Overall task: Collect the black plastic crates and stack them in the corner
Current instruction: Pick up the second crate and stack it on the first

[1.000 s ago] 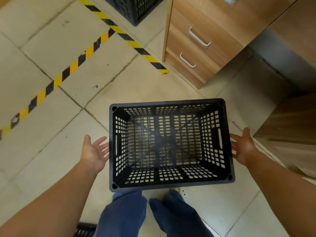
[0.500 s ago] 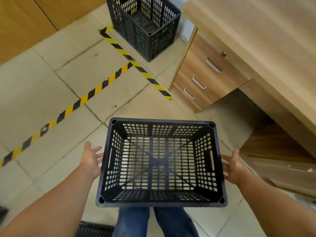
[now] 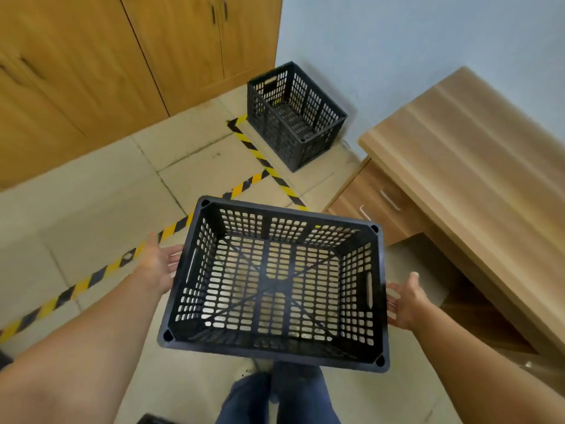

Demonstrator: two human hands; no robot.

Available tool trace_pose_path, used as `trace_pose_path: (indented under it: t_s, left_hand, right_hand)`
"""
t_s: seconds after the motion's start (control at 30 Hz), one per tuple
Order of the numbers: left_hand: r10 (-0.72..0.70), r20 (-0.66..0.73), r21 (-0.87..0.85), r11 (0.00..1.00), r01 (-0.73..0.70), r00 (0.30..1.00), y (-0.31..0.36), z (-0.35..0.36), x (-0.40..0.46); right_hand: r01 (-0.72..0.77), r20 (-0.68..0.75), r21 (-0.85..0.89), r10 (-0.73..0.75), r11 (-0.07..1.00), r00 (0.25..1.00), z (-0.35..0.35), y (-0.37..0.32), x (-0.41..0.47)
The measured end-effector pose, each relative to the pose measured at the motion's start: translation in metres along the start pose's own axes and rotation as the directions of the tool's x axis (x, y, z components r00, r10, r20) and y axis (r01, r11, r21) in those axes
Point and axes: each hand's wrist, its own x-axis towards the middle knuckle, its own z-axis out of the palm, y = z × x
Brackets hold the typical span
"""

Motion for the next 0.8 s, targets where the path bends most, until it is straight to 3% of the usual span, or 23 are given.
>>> trace_pose_path:
  t_s: [0.2,0.6,0.8]
  left_hand:
    - [0.036,-0.011,-0.088,0.995,-0.037,0.999,0.071,-0.003,-0.011]
    - [0.085,-0.096,-0.058,0.994,-0.091,0.992,0.243,0.025,0.018]
    - [0.105,-0.104,-0.058,0.992,-0.111,0.989,0.320,0.039,0.031]
  right_hand:
    - [0.057,0.117,-0.041,-0.052,0.998,0.992,0.040,-0.056,-0.026]
    - [0.021,0.215,-0.084,-0.003,0.996,0.977,0.152,-0.200,-0.004]
    - [0.037,0.354,-0.074,-0.009,0.997,0.935,0.201,-0.275,-0.020]
